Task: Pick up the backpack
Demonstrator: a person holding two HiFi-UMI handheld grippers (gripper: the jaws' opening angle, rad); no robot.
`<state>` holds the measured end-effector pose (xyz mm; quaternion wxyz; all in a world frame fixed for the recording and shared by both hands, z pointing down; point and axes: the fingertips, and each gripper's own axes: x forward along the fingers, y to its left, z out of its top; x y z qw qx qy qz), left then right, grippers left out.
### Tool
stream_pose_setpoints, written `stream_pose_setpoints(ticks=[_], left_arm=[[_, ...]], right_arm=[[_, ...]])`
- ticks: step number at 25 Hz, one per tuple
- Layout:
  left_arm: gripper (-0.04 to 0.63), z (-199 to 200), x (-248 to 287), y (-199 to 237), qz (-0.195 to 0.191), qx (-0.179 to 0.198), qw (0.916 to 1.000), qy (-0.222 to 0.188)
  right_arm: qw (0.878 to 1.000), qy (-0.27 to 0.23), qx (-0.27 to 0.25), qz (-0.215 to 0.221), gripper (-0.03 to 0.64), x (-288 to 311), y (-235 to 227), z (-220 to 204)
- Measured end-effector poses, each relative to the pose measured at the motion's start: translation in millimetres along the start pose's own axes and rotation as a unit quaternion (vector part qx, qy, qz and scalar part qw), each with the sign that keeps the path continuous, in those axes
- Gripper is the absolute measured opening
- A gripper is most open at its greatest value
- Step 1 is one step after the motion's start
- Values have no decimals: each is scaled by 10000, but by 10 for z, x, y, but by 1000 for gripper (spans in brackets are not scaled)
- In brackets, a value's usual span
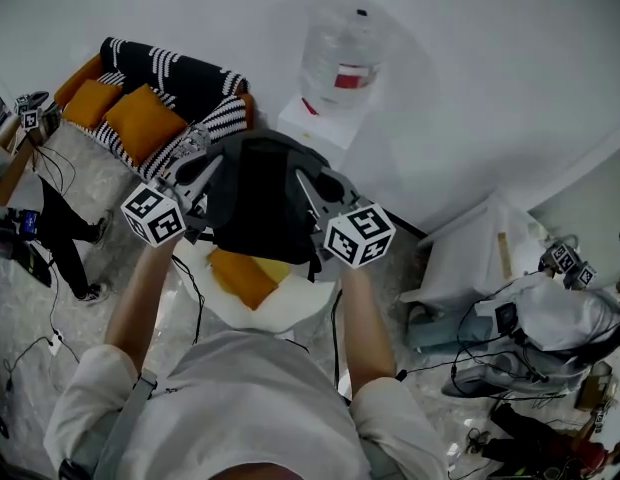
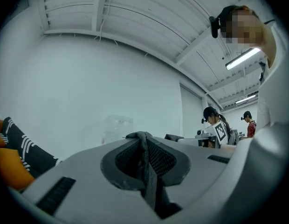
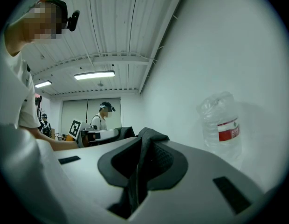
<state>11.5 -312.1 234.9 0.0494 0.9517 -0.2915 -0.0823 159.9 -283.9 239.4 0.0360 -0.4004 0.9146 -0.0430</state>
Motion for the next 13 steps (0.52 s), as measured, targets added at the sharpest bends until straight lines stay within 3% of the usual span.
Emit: stream_pose_setpoints(ticks=[13], left_arm=[[34,-54,12,41,10,-46,10000,-14]], right_arm=[[10000,41,-24,8,37,31,-31,-47]])
